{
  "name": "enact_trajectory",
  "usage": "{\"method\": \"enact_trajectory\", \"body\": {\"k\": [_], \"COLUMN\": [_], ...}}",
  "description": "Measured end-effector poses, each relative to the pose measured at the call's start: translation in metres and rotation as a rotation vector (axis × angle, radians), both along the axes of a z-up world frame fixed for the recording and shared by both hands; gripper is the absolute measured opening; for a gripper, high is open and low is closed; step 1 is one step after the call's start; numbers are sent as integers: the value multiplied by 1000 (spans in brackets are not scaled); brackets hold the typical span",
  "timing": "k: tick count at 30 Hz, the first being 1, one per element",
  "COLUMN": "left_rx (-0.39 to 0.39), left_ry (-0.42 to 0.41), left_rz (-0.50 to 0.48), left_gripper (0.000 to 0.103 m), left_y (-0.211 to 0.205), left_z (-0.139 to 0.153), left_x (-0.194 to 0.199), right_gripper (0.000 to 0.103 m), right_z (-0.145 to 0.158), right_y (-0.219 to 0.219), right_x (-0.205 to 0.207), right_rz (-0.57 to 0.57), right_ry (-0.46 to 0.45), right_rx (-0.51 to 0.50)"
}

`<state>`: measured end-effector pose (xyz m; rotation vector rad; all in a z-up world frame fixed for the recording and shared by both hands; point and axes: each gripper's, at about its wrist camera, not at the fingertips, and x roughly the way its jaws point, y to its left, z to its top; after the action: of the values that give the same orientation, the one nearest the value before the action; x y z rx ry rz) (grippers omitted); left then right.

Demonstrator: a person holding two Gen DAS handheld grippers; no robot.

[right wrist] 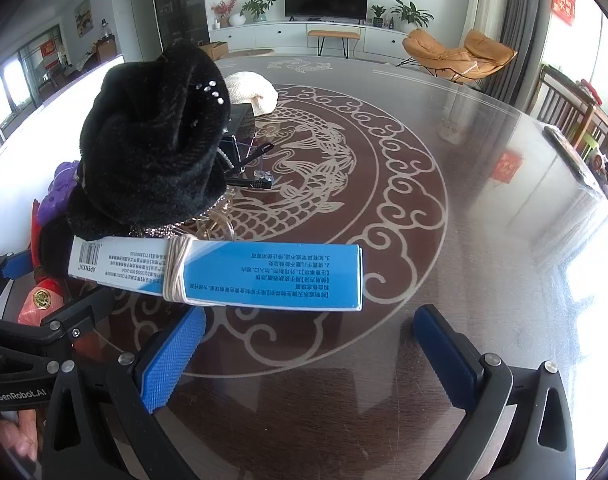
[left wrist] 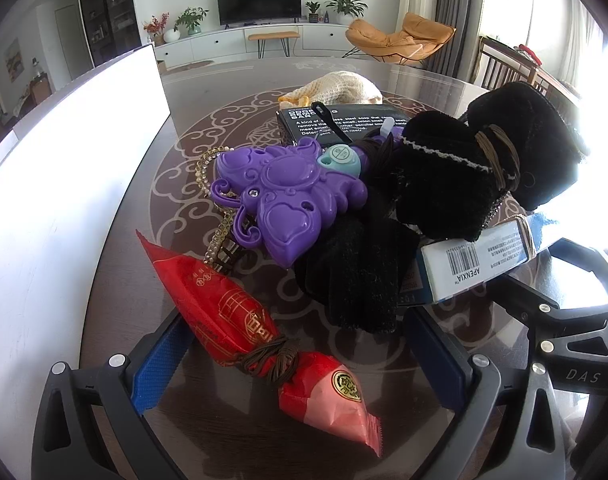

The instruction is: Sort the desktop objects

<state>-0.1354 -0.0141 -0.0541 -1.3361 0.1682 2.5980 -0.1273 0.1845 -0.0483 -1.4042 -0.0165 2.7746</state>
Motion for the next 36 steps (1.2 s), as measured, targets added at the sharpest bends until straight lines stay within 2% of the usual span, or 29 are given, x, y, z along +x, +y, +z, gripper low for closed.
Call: {"method": "enact_trajectory", "body": {"k": [36], "left_rx": [-2], "left_ry": [0], "left_rz": [2], "left_gripper": [103], "left_y": [2], "left_z": [3], "left_x": [4], "right_gripper": [103], "right_z": [0], "right_y": [1], "right_x": [0], "right_rz": [3], "right_ry": [3], "right_rx": [2]}}
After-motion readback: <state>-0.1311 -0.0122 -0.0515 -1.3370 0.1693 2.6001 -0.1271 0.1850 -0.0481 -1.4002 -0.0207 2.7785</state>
